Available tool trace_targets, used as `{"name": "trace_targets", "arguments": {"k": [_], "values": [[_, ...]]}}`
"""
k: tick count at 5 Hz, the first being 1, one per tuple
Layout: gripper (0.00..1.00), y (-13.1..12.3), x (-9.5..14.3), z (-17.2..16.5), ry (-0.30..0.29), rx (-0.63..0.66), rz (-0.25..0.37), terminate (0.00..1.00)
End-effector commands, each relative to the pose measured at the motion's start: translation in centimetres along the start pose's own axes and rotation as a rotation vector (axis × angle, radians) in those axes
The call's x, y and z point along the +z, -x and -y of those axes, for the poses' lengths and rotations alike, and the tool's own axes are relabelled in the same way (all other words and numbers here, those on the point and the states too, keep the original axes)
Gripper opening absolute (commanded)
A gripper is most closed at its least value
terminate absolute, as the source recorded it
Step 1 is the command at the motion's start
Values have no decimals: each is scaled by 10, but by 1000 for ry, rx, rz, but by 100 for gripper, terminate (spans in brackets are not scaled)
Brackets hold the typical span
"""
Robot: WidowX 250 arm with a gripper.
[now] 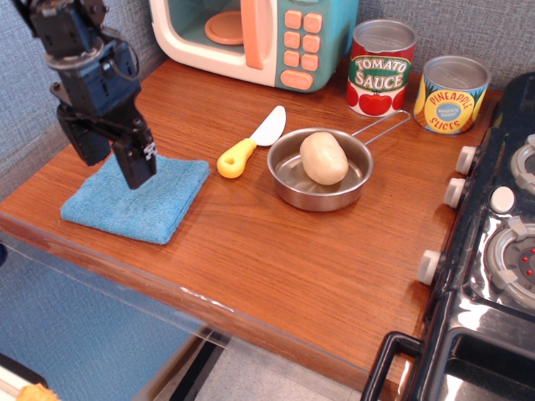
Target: Place the blue cloth on the left edge of the table.
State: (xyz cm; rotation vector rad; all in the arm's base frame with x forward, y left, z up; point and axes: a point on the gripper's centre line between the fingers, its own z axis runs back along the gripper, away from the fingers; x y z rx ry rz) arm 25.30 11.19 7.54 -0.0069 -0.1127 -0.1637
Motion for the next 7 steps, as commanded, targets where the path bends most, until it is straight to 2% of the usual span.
{"name": "trace_targets", "arguments": {"k": [1, 6, 7], "values": [[100, -12, 15, 5, -20, 41, -19, 0], [100, -12, 15, 5, -20, 41, -19, 0], [100, -12, 15, 5, -20, 41, -19, 100]]}}
